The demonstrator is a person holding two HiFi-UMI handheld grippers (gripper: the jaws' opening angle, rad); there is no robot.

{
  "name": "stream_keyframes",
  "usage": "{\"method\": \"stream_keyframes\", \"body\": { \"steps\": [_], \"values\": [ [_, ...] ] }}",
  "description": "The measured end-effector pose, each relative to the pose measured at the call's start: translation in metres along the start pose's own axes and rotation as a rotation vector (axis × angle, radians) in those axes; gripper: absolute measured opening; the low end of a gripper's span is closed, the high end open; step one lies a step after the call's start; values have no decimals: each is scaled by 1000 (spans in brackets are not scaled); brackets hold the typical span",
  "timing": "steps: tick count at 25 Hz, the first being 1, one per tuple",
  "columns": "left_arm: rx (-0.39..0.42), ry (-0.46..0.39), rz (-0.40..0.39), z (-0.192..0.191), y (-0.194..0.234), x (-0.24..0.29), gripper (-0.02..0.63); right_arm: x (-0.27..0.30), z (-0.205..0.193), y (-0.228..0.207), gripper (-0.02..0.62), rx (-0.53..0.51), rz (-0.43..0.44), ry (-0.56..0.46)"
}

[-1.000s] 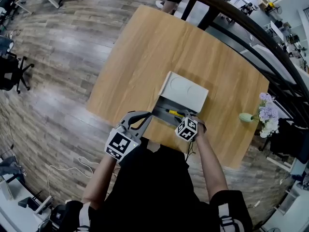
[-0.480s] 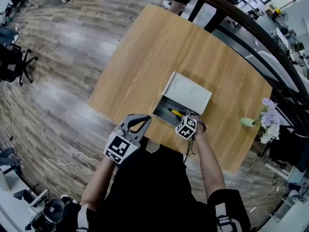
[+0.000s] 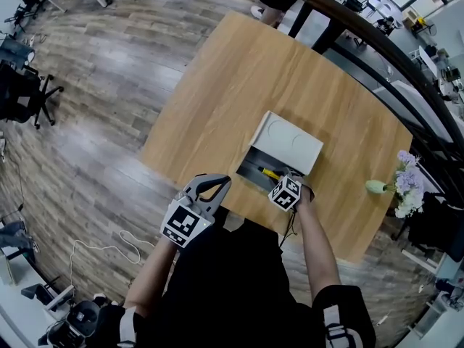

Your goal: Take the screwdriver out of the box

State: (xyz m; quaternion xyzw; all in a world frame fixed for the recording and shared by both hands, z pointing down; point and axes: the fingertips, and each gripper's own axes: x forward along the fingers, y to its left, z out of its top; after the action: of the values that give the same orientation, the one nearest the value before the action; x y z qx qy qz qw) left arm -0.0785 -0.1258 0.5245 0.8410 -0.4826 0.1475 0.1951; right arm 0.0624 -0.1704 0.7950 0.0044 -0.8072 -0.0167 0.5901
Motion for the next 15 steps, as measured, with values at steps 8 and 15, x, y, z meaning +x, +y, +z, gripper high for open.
{"method": "stream_keyframes", "body": {
  "steps": [8, 15],
  "values": [
    [21, -20, -20, 6, -3, -6, 23, -7, -1, 3, 94, 10, -28, 3],
    [49, -56, -72, 18, -9, -2, 23, -33, -8, -2, 94, 74, -112, -1]
  ]
}}
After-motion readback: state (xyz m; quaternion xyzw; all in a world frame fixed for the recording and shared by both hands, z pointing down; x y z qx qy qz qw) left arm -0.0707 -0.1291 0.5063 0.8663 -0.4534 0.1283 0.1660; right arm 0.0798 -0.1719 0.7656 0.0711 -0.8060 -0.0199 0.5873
